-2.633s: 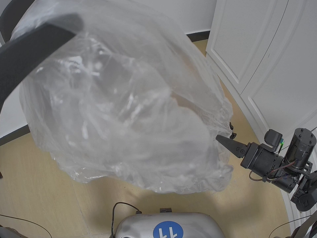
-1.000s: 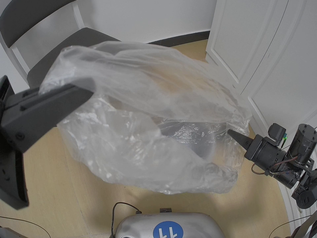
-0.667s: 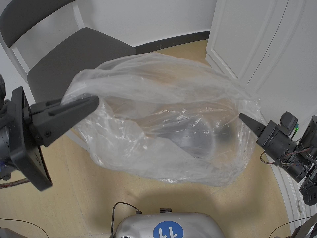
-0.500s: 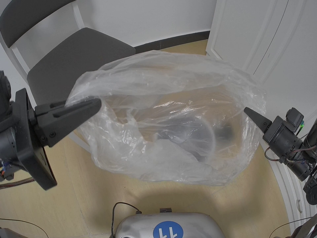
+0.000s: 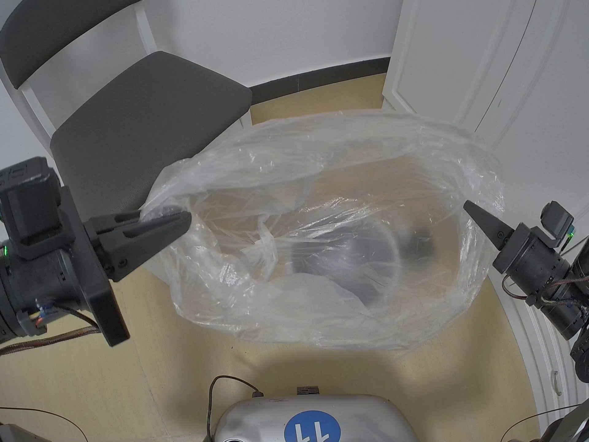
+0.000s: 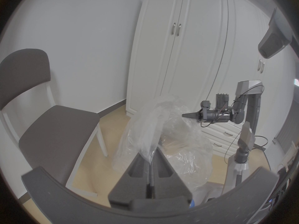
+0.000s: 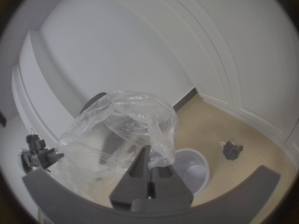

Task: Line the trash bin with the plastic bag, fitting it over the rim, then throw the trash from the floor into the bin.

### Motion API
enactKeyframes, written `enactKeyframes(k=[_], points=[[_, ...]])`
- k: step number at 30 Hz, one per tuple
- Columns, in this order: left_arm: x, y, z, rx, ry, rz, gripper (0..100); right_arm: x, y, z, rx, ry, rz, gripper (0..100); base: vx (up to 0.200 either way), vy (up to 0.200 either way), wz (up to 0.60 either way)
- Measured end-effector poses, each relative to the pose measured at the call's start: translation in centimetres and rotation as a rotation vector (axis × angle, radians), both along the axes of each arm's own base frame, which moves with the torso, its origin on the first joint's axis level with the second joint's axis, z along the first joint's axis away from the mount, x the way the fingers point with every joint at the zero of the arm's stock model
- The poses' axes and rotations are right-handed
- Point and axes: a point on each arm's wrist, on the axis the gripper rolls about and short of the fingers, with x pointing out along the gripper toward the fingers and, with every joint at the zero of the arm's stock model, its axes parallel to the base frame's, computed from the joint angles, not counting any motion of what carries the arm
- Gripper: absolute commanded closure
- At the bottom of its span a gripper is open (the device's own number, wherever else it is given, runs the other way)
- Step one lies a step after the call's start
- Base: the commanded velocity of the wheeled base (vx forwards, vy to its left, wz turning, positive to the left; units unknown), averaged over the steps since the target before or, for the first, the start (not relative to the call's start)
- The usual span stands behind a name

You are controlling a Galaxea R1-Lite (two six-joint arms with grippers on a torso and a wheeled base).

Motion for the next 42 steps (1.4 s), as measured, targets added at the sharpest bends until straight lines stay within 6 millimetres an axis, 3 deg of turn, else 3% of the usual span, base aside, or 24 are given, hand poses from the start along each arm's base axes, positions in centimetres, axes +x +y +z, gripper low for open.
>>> enactKeyframes(k=[10, 18, 24, 33, 42], points=[[0.5, 0.3, -2.1, 0.031, 0.07, 0.128, 100, -0.9, -0.6, -1.3, -0.206, 0.217, -0.05, 100, 0.0, 0.0, 0.0], [0.9, 1.1, -5.1, 0.055, 0.17, 0.239, 100, -2.9, -2.3, 0.2, -0.34, 0.218, -0.091, 100, 0.0, 0.0, 0.0], [0.9, 1.5, -6.2, 0.058, 0.207, 0.273, 100, -3.9, -3.0, 0.5, -0.399, 0.217, -0.105, 100, 0.0, 0.0, 0.0], [0.9, 1.9, -6.5, -0.025, 0.263, 0.308, 100, -4.9, -3.7, 0.6, -0.473, 0.203, -0.146, 100, 0.0, 0.0, 0.0], [0.9, 2.1, -6.1, -0.106, 0.209, 0.311, 100, -5.0, -4.1, -0.3, -0.583, 0.21, -0.193, 100, 0.0, 0.0, 0.0]])
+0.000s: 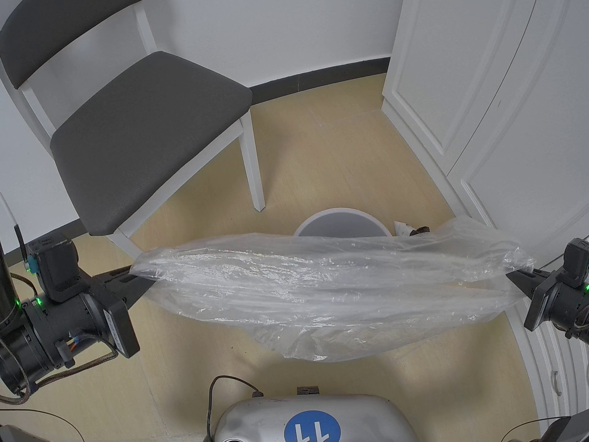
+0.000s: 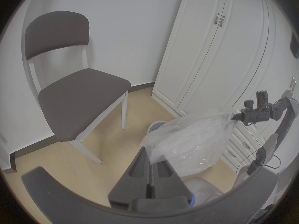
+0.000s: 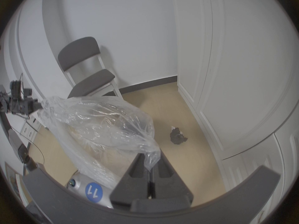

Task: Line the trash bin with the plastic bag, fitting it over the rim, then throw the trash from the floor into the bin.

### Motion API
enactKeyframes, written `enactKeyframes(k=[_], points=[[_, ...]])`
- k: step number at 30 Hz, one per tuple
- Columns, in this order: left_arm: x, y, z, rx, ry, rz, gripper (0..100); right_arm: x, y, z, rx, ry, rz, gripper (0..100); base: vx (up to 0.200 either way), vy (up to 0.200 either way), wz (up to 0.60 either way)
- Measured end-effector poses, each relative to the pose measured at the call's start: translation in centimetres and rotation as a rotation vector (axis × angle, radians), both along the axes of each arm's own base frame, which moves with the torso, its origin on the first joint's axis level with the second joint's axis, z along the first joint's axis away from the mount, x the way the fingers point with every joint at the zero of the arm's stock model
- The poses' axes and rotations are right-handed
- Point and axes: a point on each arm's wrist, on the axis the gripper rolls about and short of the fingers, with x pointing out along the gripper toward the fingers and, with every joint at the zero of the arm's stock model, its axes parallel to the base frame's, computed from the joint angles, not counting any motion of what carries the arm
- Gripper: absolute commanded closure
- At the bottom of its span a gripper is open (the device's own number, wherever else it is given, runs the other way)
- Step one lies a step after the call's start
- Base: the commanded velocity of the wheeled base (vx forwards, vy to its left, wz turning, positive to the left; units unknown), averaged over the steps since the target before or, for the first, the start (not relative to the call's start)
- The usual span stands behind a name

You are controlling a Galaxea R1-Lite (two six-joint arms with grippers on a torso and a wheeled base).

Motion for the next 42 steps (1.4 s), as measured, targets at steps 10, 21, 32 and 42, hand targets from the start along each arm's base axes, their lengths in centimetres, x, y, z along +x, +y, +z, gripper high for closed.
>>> enactKeyframes(k=[10, 21, 32, 42], points=[[0.3, -0.3, 0.5, -0.036, -0.043, -0.007, 100, -0.2, -0.4, -0.3, -0.029, 0.015, -0.024, 100, 0.0, 0.0, 0.0], [1.0, -0.4, -0.8, -0.019, -0.032, 0.01, 100, -0.4, -0.7, -0.5, -0.079, 0.019, -0.024, 100, 0.0, 0.0, 0.0], [1.3, 0.9, -2.1, 0.059, -0.019, 0.07, 100, -0.9, -1.3, -0.7, -0.152, 0.042, -0.054, 100, 0.0, 0.0, 0.0], [1.6, 1.7, -2.6, 0.088, -0.004, 0.111, 100, -1.0, -1.5, -0.9, -0.177, 0.041, -0.081, 100, 0.0, 0.0, 0.0]])
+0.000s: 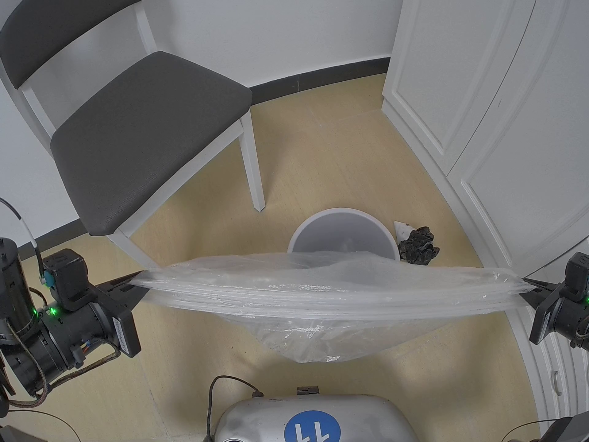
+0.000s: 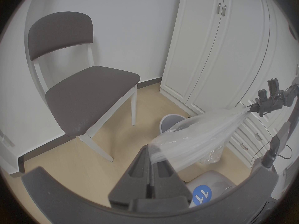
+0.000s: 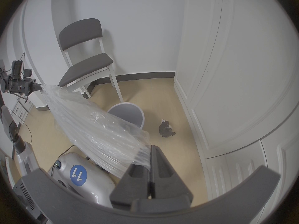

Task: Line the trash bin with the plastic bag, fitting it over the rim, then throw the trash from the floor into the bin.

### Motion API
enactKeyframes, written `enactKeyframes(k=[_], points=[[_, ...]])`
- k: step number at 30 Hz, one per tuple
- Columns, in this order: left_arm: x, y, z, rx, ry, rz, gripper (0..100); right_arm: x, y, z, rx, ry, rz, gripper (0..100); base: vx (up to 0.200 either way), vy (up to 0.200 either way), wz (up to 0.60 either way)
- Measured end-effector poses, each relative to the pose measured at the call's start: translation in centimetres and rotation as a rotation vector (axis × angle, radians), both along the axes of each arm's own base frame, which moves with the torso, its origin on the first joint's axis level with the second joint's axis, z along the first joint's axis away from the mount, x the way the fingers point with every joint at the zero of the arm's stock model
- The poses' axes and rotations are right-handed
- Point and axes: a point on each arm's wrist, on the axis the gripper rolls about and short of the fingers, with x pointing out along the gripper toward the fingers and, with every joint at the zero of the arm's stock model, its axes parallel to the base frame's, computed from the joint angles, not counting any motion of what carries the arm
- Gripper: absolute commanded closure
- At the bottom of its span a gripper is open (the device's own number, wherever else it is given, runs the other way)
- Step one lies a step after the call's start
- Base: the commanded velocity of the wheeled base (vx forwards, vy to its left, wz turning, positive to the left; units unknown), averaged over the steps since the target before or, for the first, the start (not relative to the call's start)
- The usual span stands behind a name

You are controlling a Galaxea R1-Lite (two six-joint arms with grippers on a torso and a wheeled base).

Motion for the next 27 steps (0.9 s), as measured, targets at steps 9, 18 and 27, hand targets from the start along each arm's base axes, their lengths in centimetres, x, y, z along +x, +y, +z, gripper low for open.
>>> enactKeyframes(k=[9, 18, 27], points=[[0.36, 0.48, -0.06, 0.002, 0.004, 0.034, 100, 0.02, -0.58, -0.17, -0.033, 0.017, -0.034, 100, 0.0, 0.0, 0.0], [0.67, 0.8, -0.1, 0.003, 0.007, 0.06, 100, 0.04, -0.77, -0.2, -0.035, 0.019, -0.049, 100, 0.0, 0.0, 0.0], [0.82, 0.5, -0.28, -0.022, 0.023, -0.023, 100, 0.02, -0.71, -0.16, -0.034, 0.018, -0.045, 100, 0.0, 0.0, 0.0]])
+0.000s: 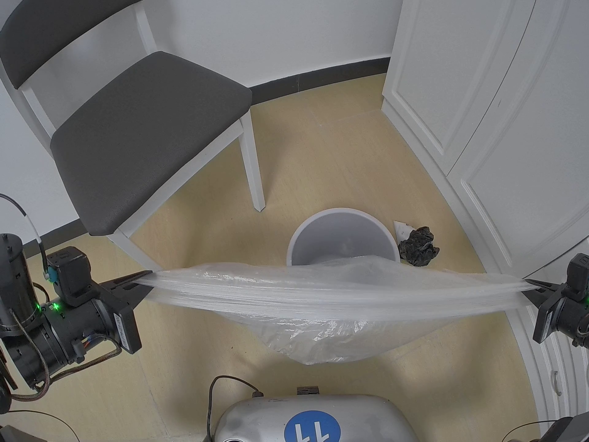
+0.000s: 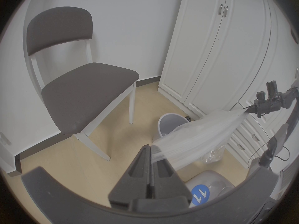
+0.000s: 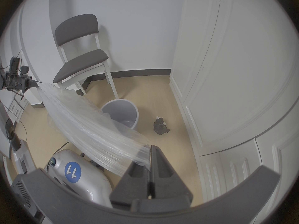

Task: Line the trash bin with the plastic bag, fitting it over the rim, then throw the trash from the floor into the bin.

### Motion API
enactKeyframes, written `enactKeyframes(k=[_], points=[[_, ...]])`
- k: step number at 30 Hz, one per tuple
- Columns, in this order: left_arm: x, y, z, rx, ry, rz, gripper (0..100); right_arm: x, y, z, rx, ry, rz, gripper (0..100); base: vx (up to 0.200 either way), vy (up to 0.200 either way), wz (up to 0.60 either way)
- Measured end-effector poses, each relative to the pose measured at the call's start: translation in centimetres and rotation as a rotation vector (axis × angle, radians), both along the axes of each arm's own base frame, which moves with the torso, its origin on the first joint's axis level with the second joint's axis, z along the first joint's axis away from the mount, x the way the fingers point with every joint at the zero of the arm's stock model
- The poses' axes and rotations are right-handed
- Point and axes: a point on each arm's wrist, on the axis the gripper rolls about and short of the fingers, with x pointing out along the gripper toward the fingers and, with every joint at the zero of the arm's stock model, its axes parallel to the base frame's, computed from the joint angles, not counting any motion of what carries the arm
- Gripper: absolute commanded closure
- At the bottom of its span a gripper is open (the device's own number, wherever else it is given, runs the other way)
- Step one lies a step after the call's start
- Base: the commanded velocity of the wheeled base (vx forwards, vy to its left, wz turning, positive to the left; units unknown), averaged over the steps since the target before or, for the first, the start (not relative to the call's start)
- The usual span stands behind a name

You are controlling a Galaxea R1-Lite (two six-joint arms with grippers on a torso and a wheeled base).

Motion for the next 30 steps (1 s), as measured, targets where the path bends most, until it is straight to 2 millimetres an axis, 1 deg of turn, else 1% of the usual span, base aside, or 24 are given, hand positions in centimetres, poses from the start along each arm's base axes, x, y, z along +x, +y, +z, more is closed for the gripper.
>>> enactKeyframes(k=[8, 17, 23, 30], points=[[-0.2, -0.5, -0.2, 0.001, 0.011, -0.036, 100, -0.4, 0.7, -0.5, -0.006, 0.012, 0.058, 100, 0.0, 0.0, 0.0], [-0.4, -2.0, -0.7, -0.012, 0.023, -0.116, 100, -0.5, 1.1, -0.9, -0.007, 0.027, 0.108, 100, 0.0, 0.0, 0.0], [0.1, -3.1, -0.7, -0.083, -0.027, -0.147, 100, -0.5, 1.3, -1.0, 0.007, 0.035, 0.143, 100, 0.0, 0.0, 0.0], [0.9, -4.9, -1.4, -0.137, -0.083, -0.192, 100, -0.2, 1.6, -0.7, 0.037, 0.014, 0.175, 100, 0.0, 0.0, 0.0]])
